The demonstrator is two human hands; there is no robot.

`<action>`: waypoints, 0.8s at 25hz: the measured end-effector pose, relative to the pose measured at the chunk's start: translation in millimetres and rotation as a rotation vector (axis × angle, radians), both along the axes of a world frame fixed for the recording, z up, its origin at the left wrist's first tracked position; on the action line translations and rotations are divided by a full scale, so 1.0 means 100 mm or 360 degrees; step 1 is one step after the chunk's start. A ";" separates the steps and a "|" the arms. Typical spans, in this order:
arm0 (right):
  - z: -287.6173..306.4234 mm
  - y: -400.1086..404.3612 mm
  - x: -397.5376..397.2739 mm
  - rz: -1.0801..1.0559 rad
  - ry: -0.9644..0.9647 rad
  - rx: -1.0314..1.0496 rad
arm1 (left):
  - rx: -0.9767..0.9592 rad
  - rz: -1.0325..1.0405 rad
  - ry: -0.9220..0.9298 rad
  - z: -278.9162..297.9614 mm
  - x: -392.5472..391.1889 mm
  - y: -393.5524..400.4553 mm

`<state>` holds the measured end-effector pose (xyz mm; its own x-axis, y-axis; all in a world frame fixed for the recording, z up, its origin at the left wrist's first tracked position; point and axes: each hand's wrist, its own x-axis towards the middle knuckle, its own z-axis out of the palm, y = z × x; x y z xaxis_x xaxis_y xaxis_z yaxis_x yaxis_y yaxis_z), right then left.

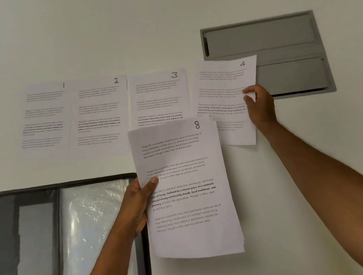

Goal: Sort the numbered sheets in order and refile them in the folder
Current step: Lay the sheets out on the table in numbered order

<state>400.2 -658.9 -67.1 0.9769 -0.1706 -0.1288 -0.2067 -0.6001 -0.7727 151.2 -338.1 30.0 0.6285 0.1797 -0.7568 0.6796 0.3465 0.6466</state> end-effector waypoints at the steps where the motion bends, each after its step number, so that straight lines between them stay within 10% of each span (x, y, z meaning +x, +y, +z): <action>1: -0.06 -0.02 0.02 0.0025 0.0009 -0.0018 | 0.0013 0.0004 0.0018 -0.01 0.01 -0.01; 14: 0.01 -0.15 -0.09 0.0005 -0.0131 -0.0219 | 0.0070 -0.0025 0.0015 0.07 -0.05 -0.08; 20: 0.67 0.47 -1.48 -0.0070 0.0460 0.0766 | 0.0020 -0.0056 -0.0077 0.21 -0.25 -0.01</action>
